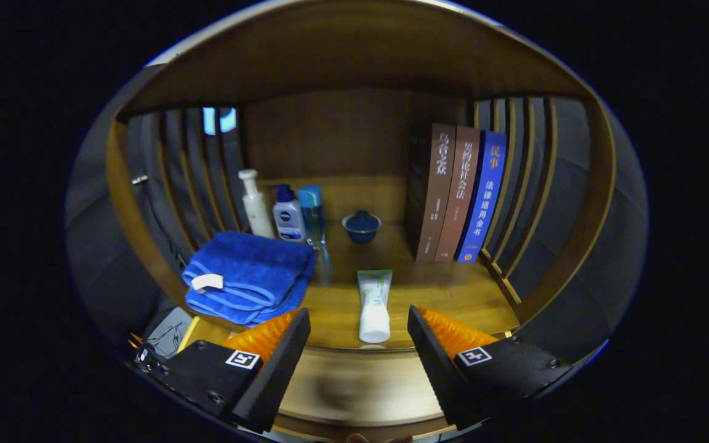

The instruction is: Pull open the drawer, take out the items inside it, and place them on the countertop above the cabinet.

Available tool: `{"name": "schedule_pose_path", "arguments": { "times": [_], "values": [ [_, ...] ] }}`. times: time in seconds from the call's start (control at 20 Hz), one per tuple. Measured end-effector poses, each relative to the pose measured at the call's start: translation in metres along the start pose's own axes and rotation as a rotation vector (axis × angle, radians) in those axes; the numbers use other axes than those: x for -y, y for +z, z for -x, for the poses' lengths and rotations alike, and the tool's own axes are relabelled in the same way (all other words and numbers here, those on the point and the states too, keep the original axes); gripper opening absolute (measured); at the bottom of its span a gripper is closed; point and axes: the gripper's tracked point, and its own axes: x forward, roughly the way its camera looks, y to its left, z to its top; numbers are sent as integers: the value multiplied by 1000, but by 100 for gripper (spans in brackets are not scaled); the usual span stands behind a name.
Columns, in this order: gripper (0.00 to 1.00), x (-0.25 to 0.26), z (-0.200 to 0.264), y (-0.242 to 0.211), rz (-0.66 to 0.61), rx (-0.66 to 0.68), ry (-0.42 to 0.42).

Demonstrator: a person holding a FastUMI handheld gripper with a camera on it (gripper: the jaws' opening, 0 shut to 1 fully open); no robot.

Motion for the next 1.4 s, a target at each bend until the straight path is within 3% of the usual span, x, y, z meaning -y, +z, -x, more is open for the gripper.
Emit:
{"name": "schedule_pose_path", "arguments": {
  "times": [0.35, 0.65, 0.95, 1.2, 1.4],
  "values": [
    [100, -23, 90, -11, 81, 253, -22],
    [99, -41, 140, -47, 22, 379, 1],
    [99, -41, 145, -131, -32, 370, 39],
    [99, -23, 130, -192, -15, 304, -47],
    [99, -19, 115, -211, -12, 298, -89]
  ]
}}
